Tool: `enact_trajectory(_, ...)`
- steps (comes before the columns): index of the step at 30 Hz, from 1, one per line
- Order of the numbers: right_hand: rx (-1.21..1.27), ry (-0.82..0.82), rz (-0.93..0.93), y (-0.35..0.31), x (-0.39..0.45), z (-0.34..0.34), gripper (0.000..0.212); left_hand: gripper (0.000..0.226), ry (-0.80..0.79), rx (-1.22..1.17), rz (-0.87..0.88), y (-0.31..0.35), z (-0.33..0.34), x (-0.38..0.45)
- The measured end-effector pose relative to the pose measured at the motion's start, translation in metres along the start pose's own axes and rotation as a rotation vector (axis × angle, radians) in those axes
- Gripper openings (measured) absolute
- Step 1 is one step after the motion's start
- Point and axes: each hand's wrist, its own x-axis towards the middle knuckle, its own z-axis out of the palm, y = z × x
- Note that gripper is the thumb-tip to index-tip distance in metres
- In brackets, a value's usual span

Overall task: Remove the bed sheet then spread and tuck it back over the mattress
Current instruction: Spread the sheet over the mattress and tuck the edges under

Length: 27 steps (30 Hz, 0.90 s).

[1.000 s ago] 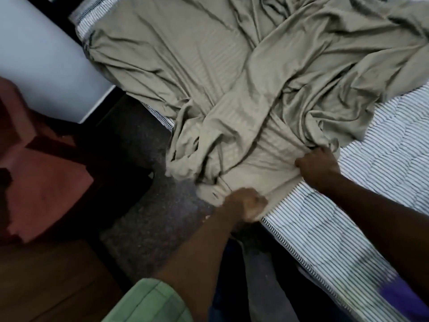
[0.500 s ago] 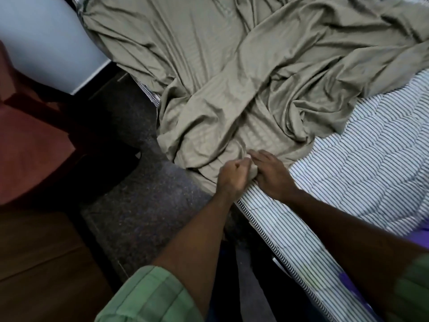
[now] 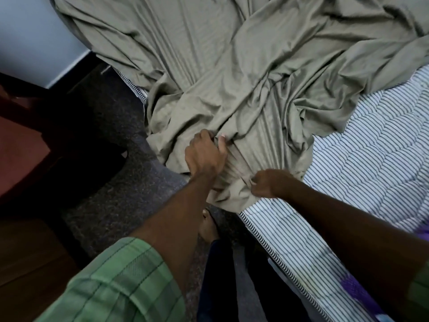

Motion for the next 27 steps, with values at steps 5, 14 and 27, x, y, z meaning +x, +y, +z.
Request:
enact_trajectory(5,-0.182,-0.037,0.178,-0.018,0.001,-0.03,0.056,0.031,0.011,0.029,0.128,-0.007,-0.008,0.039)
enact_trajectory(14,0.033,0.757,-0.089,-0.056,0.035,0.017,0.018,0.041,-0.149,0.178,0.205,-0.027,0.002,0.077)
enact_trajectory(27,0.009,-0.154,0.342,0.029,-0.037,0.051,0.036,0.067,-0.265,0.43,0.167,-0.005,-0.003,0.076)
